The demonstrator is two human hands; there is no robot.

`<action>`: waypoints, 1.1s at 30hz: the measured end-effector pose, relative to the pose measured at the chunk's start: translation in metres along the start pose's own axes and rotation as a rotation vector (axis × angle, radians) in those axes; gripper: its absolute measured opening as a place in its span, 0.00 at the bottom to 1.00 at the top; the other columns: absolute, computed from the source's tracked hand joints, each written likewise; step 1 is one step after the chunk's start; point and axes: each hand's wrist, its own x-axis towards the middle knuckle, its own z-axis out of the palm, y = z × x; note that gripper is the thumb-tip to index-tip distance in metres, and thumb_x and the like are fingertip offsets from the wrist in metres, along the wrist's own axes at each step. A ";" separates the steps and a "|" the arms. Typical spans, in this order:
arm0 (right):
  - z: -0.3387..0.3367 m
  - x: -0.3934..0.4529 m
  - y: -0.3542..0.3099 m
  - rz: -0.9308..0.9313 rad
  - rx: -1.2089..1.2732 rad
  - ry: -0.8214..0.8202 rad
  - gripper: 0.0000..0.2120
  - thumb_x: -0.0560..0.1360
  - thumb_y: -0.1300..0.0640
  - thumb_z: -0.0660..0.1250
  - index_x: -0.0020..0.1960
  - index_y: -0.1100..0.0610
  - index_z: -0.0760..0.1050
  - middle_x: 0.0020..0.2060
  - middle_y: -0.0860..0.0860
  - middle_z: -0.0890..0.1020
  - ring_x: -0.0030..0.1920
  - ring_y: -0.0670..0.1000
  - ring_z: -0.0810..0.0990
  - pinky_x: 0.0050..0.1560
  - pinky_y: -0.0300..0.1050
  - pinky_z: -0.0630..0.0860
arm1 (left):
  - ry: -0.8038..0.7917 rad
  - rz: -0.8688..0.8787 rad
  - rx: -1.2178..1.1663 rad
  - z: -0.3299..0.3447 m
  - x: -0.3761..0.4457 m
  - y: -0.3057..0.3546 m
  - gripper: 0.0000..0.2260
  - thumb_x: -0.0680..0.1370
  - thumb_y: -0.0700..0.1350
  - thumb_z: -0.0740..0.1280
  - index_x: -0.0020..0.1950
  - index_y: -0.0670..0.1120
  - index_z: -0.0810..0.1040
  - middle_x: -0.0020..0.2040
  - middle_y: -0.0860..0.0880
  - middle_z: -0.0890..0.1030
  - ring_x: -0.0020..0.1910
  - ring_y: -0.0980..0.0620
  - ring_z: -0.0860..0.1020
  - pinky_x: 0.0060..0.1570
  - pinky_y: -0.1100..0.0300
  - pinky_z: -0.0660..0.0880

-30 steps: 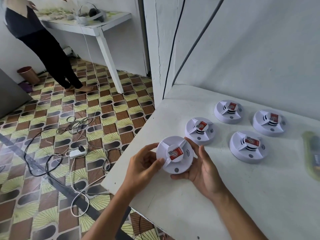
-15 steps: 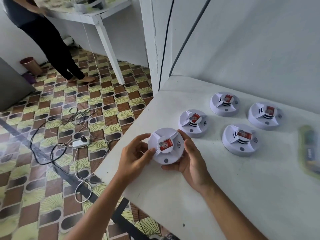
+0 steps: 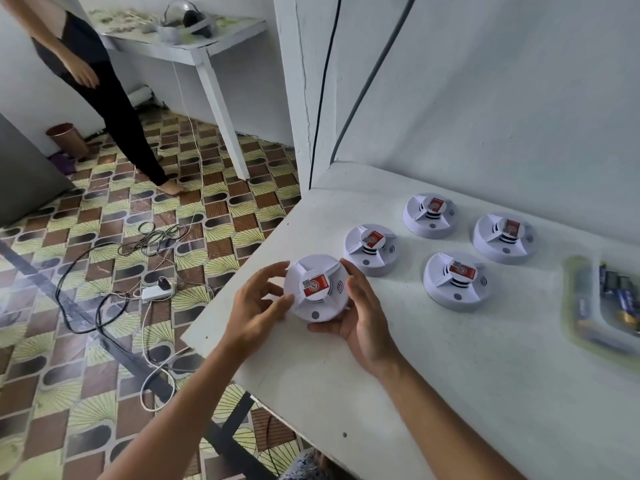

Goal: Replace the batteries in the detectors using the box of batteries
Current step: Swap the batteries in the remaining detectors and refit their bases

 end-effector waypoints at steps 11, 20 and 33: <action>0.001 0.002 0.001 0.022 0.019 0.012 0.27 0.76 0.40 0.57 0.71 0.51 0.66 0.64 0.58 0.77 0.60 0.62 0.79 0.46 0.58 0.79 | -0.241 0.052 0.089 -0.006 0.012 0.010 0.34 0.65 0.63 0.75 0.68 0.55 0.71 0.66 0.54 0.74 0.61 0.53 0.76 0.43 0.59 0.80; 0.031 0.022 -0.037 -0.114 0.125 0.013 0.36 0.69 0.35 0.68 0.71 0.53 0.68 0.64 0.60 0.77 0.63 0.60 0.77 0.47 0.55 0.80 | -0.326 0.478 0.463 -0.004 0.073 0.050 0.37 0.62 0.65 0.75 0.67 0.59 0.69 0.66 0.57 0.70 0.63 0.53 0.70 0.56 0.55 0.76; -0.078 0.096 -0.141 -0.118 -1.333 0.677 0.17 0.74 0.62 0.65 0.62 0.57 0.76 0.55 0.55 0.80 0.57 0.56 0.78 0.56 0.47 0.74 | -0.401 0.224 0.612 0.077 0.243 0.032 0.30 0.57 0.62 0.78 0.56 0.52 0.79 0.48 0.54 0.81 0.47 0.53 0.79 0.41 0.66 0.72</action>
